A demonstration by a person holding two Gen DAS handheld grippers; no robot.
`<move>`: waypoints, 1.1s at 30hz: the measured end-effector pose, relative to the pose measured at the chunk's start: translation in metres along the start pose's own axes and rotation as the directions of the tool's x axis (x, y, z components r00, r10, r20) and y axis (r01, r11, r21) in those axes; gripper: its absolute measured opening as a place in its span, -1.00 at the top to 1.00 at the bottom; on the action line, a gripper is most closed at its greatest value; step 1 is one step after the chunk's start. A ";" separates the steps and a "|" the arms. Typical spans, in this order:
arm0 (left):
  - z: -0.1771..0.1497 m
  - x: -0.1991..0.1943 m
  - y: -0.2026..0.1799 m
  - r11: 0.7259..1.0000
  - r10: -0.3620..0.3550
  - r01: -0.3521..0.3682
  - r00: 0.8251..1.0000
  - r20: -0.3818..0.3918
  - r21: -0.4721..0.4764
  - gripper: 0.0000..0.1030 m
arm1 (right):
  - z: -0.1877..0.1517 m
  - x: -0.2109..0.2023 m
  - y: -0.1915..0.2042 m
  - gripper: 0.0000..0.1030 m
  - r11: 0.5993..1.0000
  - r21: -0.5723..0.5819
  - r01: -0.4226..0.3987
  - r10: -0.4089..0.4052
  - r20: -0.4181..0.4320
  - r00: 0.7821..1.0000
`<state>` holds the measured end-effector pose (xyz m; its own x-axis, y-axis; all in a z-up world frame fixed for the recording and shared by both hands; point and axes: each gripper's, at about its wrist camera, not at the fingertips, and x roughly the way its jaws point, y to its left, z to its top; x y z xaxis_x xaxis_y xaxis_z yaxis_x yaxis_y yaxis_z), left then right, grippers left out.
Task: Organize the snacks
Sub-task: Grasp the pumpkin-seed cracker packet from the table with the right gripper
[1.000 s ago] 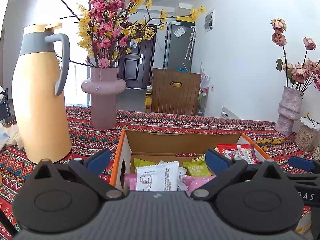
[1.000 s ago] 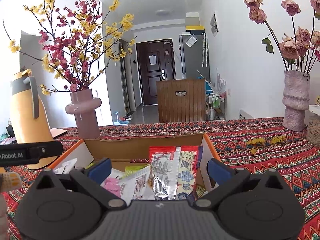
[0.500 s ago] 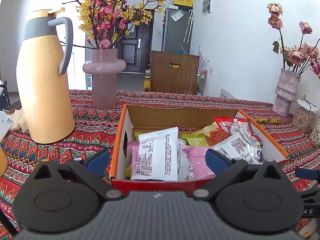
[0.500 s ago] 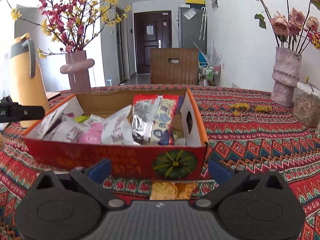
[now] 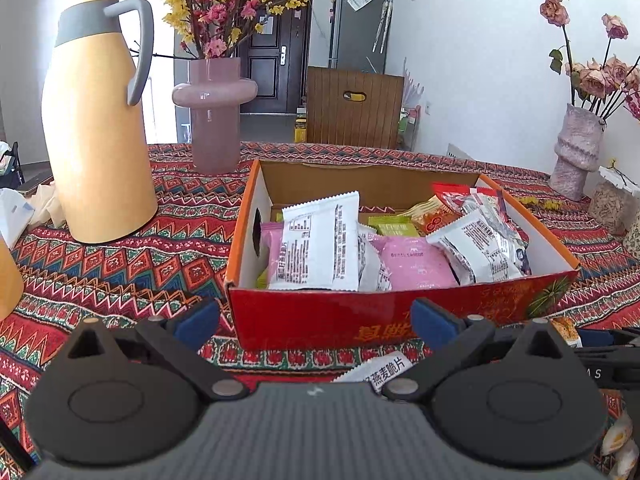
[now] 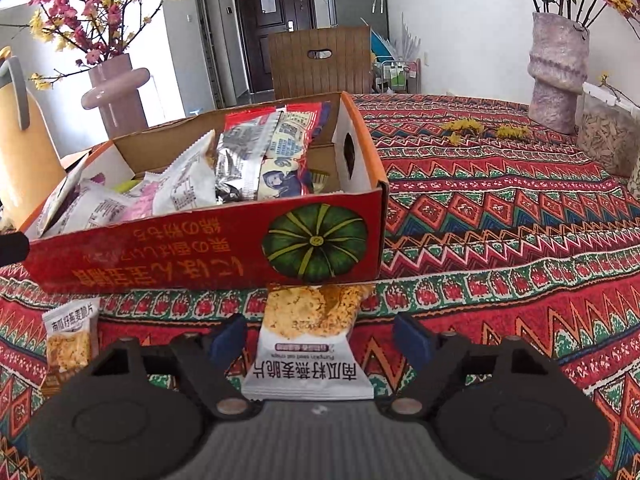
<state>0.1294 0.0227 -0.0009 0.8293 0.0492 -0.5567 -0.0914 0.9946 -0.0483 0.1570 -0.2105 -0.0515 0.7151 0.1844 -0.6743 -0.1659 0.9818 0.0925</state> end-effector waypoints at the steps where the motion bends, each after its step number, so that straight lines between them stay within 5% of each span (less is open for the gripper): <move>1: -0.001 0.000 0.000 1.000 0.000 0.000 1.000 -0.008 0.000 -1.00 | 0.000 0.000 0.001 -0.43 1.000 -0.003 0.004 -0.004 0.004 1.000; 11: -0.010 0.002 -0.010 1.000 -0.006 0.007 0.997 -0.078 0.015 -1.00 | -0.004 -0.009 -0.009 0.16 1.000 0.021 0.003 -0.004 0.039 0.999; 28: -0.022 0.032 -0.047 0.999 0.028 -0.015 0.962 -0.272 0.049 -0.99 | -0.018 -0.045 -0.011 0.18 0.996 0.055 -0.071 0.062 0.148 0.987; 31: -0.025 0.037 -0.051 0.999 0.036 -0.023 0.955 -0.295 0.047 -0.75 | -0.021 -0.047 -0.012 0.18 0.996 0.055 -0.077 0.069 0.146 0.987; 33: -0.026 0.037 -0.052 0.998 0.033 -0.017 0.954 -0.298 0.057 -0.38 | -0.023 -0.048 -0.012 0.18 0.995 0.054 -0.080 0.071 0.144 0.987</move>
<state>0.1502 -0.0300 -0.0406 0.6241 0.0527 -0.7796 -0.0735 0.9973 0.0085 0.1091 -0.2322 -0.0374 0.7917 0.2584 -0.5536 -0.1853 0.9650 0.1854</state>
